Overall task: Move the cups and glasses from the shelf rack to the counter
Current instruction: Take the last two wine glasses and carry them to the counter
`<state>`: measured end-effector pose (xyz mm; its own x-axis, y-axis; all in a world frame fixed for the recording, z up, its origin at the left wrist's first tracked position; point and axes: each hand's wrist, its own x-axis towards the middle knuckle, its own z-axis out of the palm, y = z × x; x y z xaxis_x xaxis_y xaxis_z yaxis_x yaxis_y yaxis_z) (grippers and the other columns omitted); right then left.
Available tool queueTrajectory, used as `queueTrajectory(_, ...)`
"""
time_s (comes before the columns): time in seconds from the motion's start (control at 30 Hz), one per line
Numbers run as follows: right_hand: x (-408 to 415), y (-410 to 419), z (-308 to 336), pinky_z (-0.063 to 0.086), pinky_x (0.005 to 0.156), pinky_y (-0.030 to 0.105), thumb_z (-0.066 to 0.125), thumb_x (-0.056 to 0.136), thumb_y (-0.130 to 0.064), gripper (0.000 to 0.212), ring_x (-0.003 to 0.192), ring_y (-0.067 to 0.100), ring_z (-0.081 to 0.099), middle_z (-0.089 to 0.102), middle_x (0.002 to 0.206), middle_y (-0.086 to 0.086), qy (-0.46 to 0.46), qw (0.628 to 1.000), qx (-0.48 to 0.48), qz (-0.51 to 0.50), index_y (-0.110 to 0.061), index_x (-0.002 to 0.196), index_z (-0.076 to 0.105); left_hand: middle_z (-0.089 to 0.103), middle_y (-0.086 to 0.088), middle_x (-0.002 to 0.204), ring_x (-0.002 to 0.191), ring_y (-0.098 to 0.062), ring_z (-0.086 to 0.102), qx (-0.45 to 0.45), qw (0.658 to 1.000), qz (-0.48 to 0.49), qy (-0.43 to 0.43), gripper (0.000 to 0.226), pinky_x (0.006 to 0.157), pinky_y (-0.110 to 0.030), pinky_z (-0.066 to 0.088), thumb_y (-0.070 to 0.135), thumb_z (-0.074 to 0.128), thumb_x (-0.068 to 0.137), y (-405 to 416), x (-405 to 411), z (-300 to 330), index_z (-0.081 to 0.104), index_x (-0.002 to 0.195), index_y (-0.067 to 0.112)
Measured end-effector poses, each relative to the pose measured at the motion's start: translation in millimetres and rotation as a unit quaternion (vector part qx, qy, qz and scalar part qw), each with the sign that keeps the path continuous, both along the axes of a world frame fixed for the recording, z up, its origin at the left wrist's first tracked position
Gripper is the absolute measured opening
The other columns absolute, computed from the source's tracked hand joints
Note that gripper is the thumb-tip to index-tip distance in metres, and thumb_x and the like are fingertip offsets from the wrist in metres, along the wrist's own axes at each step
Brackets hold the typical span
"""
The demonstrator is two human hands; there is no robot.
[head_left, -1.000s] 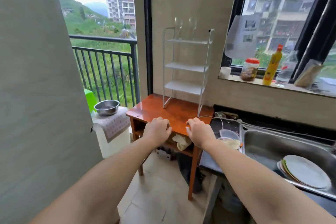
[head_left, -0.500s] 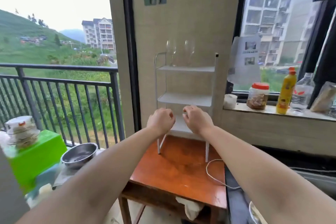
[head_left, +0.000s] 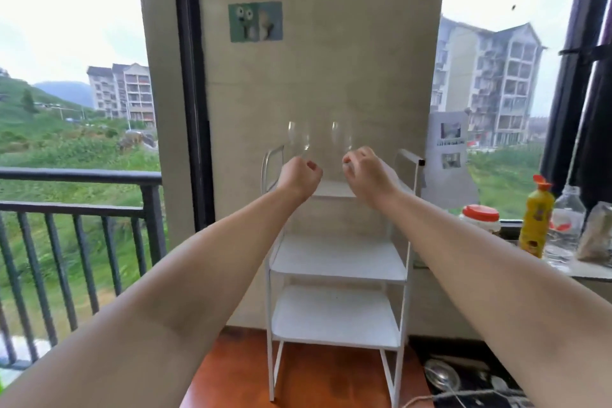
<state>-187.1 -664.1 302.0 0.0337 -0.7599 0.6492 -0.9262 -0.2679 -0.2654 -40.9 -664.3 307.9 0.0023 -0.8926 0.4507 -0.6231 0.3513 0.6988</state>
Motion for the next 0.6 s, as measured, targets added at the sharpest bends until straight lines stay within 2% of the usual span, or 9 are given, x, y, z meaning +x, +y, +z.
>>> queueTrajectory(0.07,-1.2,-25.6,11.9,0.048,0.086,0.036,0.042,0.095,-0.020,0.029,0.103,0.035,0.060,0.059,0.118,0.014,-0.052,0.998,0.017,-0.022,-0.006,0.109,0.062,0.057,-0.016,0.076,0.074,-0.030,0.054,0.014,0.998,0.014,0.060,0.016,0.070,-0.029,0.046,0.007,0.047,0.086,-31.7,0.4,7.1,0.061,0.078,0.007)
queueTrajectory(0.17,-2.0,-59.6,21.3,0.057,0.080,0.045,0.043,0.094,-0.017,0.027,0.082,0.035,0.068,0.067,0.099,0.018,-0.241,0.964,0.115,0.005,0.000,0.104,0.061,0.062,-0.019,0.088,0.085,-0.035,0.063,0.069,0.988,0.028,0.134,0.017,0.079,-0.039,0.056,0.006,0.050,0.086,-71.6,5.5,9.8,0.063,0.097,0.001)
queueTrajectory(0.23,-1.0,-81.8,24.8,0.060,0.068,0.044,0.046,0.096,-0.014,0.023,0.066,0.027,0.064,0.060,0.083,0.012,-0.380,0.903,0.191,0.060,-0.002,0.112,0.056,0.058,-0.013,0.087,0.073,-0.029,0.060,0.118,0.978,0.014,0.170,0.020,0.066,-0.036,0.054,0.005,0.050,0.089,-94.7,5.9,12.4,0.055,0.108,0.007)
queueTrajectory(0.27,-0.3,-90.5,26.0,0.059,0.058,0.039,0.046,0.096,-0.011,0.026,0.062,0.024,0.061,0.056,0.079,0.009,-0.413,0.882,0.213,0.080,-0.001,0.119,0.053,0.055,-0.011,0.082,0.065,-0.024,0.057,0.139,0.972,0.006,0.189,0.022,0.057,-0.032,0.049,0.003,0.049,0.090,-104.6,6.2,12.8,0.053,0.110,0.010)
queueTrajectory(0.37,-0.7,-115.6,27.0,0.051,0.036,0.026,0.043,0.096,-0.006,0.030,0.053,0.019,0.060,0.052,0.078,0.005,-0.429,0.862,0.250,0.105,-0.005,0.126,0.048,0.048,-0.007,0.072,0.042,-0.016,0.056,0.165,0.965,-0.005,0.202,0.022,0.045,-0.022,0.041,0.000,0.050,0.090,-129.8,2.2,13.6,0.051,0.111,0.008)
queueTrajectory(0.4,0.3,-122.5,26.6,0.049,0.032,0.023,0.042,0.096,-0.006,0.025,0.046,0.017,0.061,0.052,0.078,0.005,-0.436,0.855,0.260,0.110,-0.007,0.120,0.049,0.048,-0.007,0.071,0.034,-0.014,0.056,0.167,0.965,-0.004,0.203,0.022,0.041,-0.020,0.041,0.000,0.050,0.090,-137.3,1.0,13.3,0.052,0.111,0.005)
queueTrajectory(0.47,1.9,-131.8,26.3,0.045,0.028,0.019,0.042,0.097,-0.009,0.009,0.031,0.011,0.058,0.051,0.077,0.006,-0.442,0.844,0.279,0.117,-0.008,0.094,0.050,0.052,-0.008,0.071,0.025,-0.011,0.053,0.169,0.963,0.005,0.209,0.015,0.036,-0.015,0.040,0.000,0.049,0.090,-146.9,-1.0,11.4,0.053,0.104,0.001)
queueTrajectory(0.53,2.6,-137.1,25.6,0.042,0.028,0.016,0.042,0.099,-0.017,0.020,0.028,0.007,0.056,0.050,0.075,0.005,-0.437,0.848,0.278,0.117,-0.013,0.079,0.044,0.056,-0.008,0.070,0.021,-0.009,0.050,0.167,0.962,0.020,0.217,0.007,0.032,-0.012,0.038,0.000,0.047,0.091,-151.9,-1.1,10.5,0.051,0.085,0.000)
queueTrajectory(0.6,2.9,-138.9,23.4,0.043,0.029,0.015,0.043,0.099,-0.022,0.023,0.037,0.011,0.058,0.050,0.074,0.004,-0.431,0.852,0.268,0.125,-0.014,0.078,0.045,0.057,-0.008,0.066,0.019,-0.008,0.048,0.155,0.962,0.026,0.224,0.018,0.029,-0.010,0.035,0.000,0.046,0.093,-155.7,0.5,8.7,0.050,0.075,0.001)
